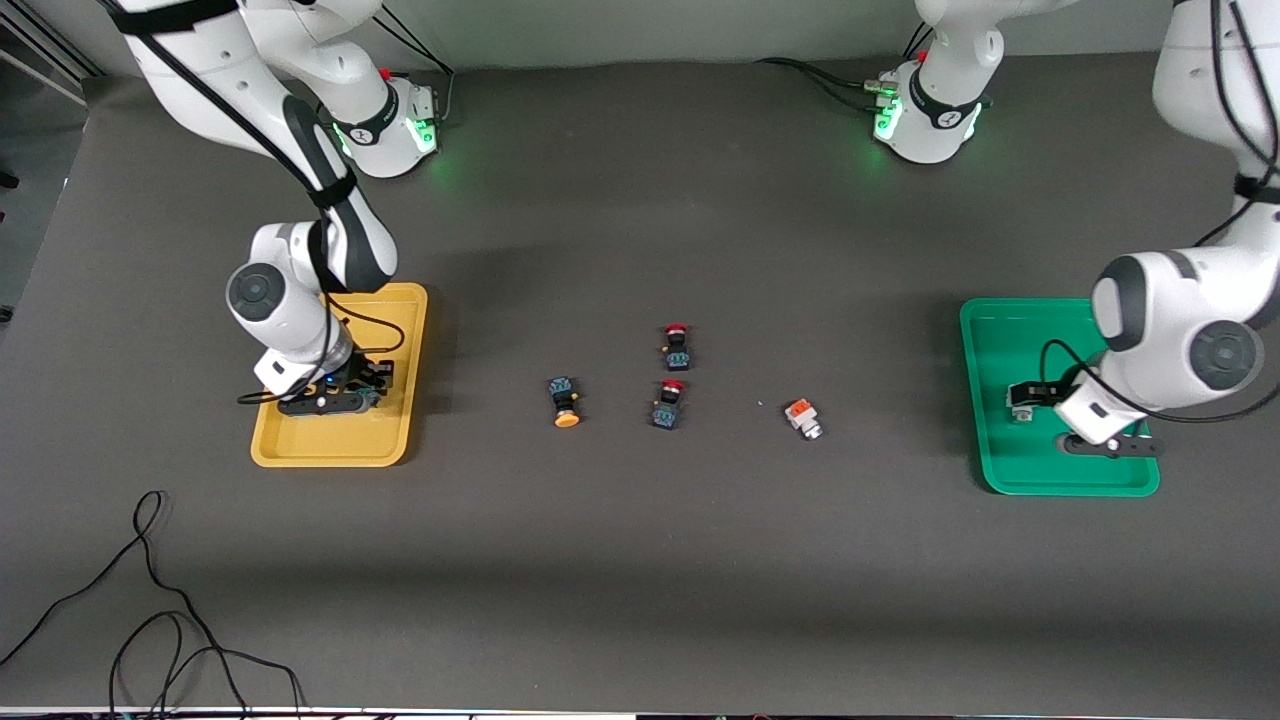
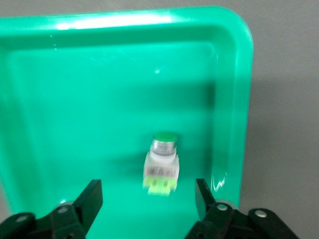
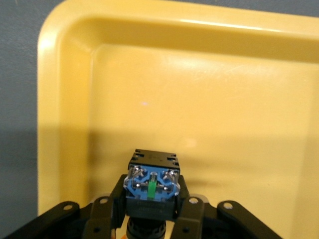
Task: Place green and yellow buttons in trays
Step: 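Place the green button in the green tray while the right gripper places yellow button, then reach the left gripper to the orange-based button while the right gripper reaches yellow button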
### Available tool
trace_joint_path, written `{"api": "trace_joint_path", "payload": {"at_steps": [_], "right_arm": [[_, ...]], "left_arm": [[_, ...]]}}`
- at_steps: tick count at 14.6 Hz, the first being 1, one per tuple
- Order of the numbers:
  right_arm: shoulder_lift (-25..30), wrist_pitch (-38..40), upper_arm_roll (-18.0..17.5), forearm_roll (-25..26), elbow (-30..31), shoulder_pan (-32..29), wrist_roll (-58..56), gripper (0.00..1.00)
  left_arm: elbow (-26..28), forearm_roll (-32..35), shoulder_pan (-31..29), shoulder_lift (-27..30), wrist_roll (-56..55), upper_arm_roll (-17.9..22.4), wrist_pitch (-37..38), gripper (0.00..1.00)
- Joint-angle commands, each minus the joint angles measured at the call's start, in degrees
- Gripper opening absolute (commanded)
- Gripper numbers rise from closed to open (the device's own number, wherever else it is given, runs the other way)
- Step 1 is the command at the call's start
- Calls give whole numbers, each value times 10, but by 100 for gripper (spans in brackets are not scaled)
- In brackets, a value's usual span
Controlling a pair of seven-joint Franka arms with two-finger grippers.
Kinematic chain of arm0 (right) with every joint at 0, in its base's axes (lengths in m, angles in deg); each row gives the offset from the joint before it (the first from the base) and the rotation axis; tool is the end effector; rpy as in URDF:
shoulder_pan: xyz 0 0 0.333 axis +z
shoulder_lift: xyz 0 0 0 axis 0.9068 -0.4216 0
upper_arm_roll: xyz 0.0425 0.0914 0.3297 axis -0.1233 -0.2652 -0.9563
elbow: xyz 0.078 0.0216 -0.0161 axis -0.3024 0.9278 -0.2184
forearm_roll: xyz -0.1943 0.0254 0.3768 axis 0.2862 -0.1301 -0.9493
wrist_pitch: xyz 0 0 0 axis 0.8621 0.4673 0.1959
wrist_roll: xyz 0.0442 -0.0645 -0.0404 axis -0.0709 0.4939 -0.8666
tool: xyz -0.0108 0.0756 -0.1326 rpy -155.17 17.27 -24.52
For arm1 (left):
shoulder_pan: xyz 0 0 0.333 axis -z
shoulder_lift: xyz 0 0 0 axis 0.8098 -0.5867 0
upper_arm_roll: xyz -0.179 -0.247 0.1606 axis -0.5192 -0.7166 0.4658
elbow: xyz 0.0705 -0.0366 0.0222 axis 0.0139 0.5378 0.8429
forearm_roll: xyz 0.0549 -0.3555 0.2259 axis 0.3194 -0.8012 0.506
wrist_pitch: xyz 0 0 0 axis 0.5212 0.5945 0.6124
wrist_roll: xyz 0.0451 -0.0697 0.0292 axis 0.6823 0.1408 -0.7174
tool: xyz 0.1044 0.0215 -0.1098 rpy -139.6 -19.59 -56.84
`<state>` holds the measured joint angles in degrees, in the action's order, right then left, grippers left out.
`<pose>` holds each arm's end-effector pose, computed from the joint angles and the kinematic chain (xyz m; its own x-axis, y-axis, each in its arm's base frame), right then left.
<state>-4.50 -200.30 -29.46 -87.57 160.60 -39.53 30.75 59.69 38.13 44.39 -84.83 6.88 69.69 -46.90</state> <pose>0.5327 0.0478 0.1308 0.9978 0.0542 0.0387 0.0509 -0.9953 0.0826 0.6265 0.0866 0.2350 0.9820 -0.0445 -0.1835 -0.0516 -0.9981 -0.0341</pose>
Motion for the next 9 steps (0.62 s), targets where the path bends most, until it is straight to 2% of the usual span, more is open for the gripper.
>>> {"api": "trace_joint_path", "payload": {"at_steps": [1, 3, 4, 5, 7, 9], "right_arm": [[1, -7, 1, -7, -2, 5, -12, 0], [4, -4, 1, -7, -2, 5, -12, 48], [8, 1, 1, -7, -2, 5, -11, 77], [17, 13, 0, -7, -3, 6, -10, 99], [54, 92, 1, -7, -23, 7, -6, 100], [92, 217, 5, -7, -72, 5, -4, 100]], "left_arm": [[-140, 1, -6, 19, 16, -3, 184, 88], [-186, -1, 3, 24, 6, -8, 226, 93], [-187, -4, 12, 27, 1, -9, 226, 96], [-185, -5, 29, 26, -16, -9, 224, 98], [-180, -14, 66, 24, -68, -10, 220, 99], [-170, -39, 108, 25, -115, -10, 212, 100]]}}
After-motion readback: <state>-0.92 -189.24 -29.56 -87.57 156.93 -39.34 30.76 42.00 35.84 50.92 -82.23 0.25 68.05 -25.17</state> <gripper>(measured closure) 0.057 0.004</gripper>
